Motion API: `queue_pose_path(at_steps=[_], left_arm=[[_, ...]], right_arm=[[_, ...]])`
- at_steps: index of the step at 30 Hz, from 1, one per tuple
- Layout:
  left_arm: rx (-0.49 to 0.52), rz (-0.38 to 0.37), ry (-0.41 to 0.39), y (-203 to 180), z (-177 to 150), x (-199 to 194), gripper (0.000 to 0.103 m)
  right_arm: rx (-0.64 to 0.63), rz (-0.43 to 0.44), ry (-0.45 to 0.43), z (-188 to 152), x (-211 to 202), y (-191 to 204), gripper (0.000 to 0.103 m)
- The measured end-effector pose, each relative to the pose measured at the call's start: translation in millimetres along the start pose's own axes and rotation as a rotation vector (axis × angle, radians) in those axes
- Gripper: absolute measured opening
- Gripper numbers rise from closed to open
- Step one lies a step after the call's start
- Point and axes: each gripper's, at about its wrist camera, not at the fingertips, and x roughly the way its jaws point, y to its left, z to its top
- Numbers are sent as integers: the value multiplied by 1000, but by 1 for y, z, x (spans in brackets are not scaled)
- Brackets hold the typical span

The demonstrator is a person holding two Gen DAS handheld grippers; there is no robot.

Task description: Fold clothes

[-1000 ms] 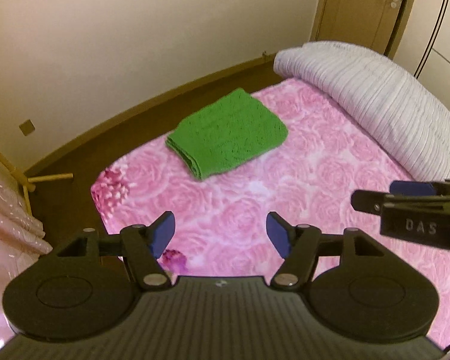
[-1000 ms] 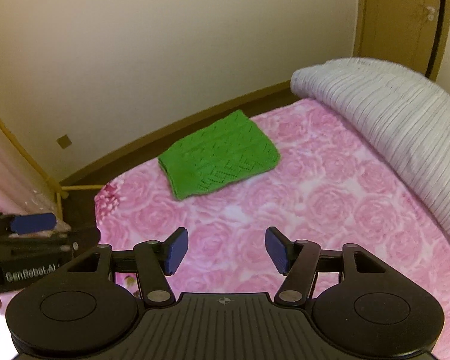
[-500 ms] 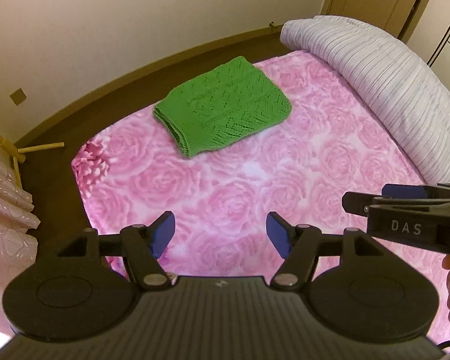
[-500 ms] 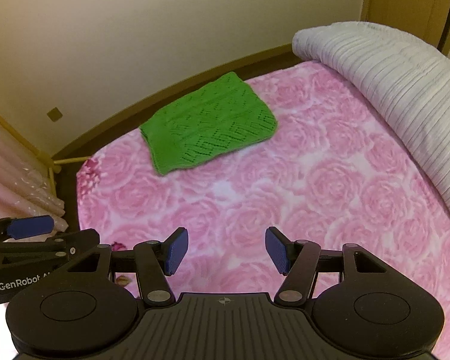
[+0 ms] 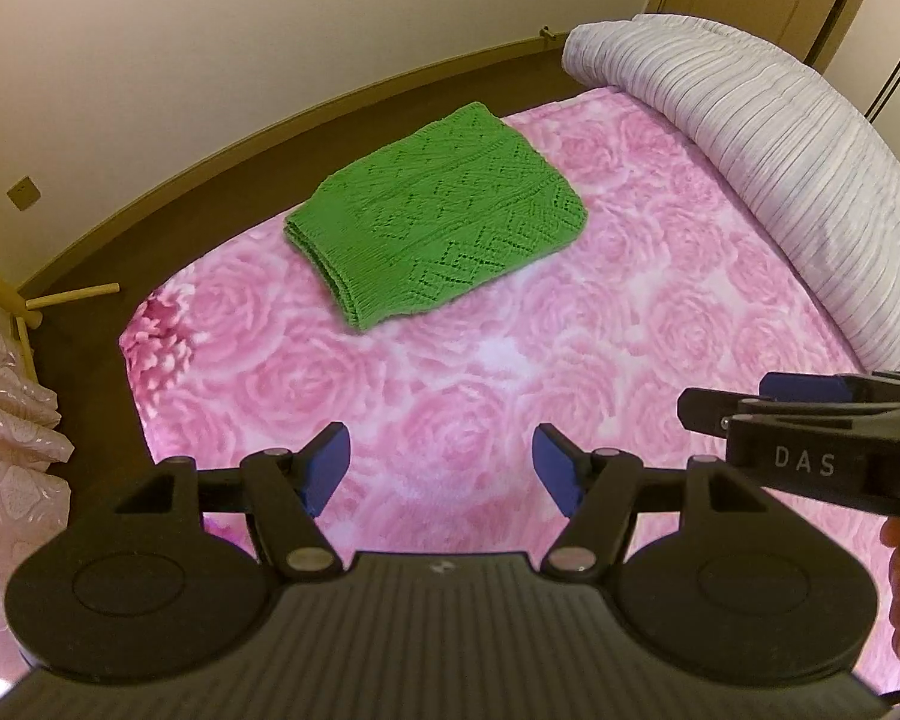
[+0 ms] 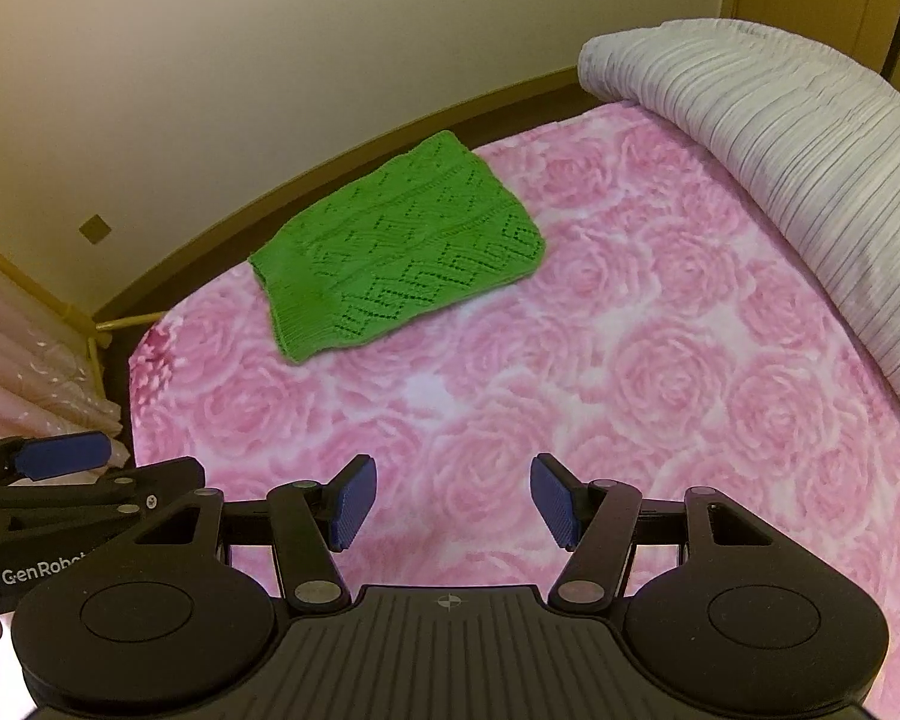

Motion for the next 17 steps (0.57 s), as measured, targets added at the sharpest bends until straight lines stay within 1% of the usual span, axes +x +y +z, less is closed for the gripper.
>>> queue_pose_path(at_steps=[8,17], left_arm=[[0,4,-10,0,4,3,64],[18,20,-60,0,3,-11,64]], right_arm=[[-1,10,0,6,3,0,61],[-14,21,-15,6,-4,10,61]])
